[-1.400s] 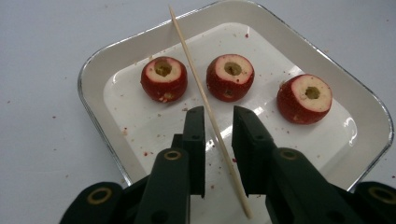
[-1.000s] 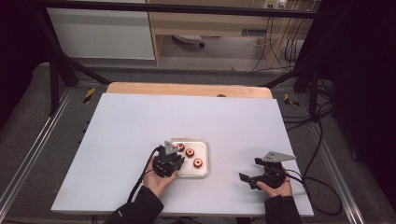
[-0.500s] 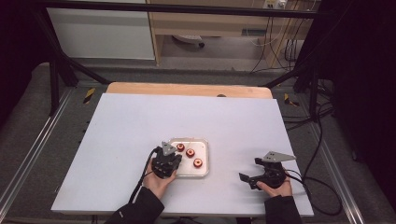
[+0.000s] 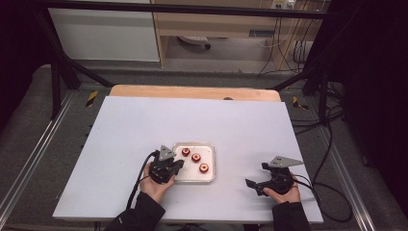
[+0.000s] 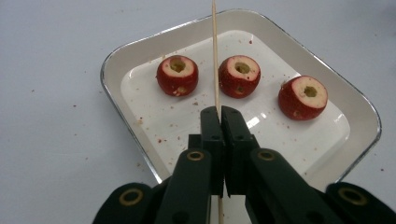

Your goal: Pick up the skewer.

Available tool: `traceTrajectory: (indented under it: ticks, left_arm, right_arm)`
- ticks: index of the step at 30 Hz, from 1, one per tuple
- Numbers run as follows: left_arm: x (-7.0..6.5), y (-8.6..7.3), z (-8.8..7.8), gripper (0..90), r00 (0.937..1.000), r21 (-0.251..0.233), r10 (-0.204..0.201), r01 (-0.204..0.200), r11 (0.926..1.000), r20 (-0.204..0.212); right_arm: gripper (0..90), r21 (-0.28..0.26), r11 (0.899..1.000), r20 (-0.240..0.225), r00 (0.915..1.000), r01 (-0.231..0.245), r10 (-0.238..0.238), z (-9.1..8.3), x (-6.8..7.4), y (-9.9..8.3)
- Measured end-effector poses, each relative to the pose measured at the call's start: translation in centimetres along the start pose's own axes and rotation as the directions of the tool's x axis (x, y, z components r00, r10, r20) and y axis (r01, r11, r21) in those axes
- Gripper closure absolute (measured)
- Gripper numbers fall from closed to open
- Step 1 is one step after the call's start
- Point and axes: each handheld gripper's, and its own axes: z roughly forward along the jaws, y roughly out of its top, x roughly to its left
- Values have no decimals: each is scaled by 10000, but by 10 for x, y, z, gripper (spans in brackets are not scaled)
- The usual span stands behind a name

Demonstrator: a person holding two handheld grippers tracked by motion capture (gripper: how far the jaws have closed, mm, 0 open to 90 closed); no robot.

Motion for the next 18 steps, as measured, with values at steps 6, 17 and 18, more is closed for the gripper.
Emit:
traceTrajectory:
  ticks: [6,17,18]
  left_arm:
    - [5,1,-7,883,9976,-154,290,-280,9995,634]
    - [5,3,-16,884,9879,-212,831,-810,9965,1310]
    - [4,4,-17,884,9867,-222,905,-883,9958,1351]
  right_arm:
    - [6,89,9998,-9,9999,171,-171,2,3,2]
    - [5,170,9979,-51,9980,626,-626,5,12,7]
    - [5,170,9979,-51,9980,626,-626,5,12,7]
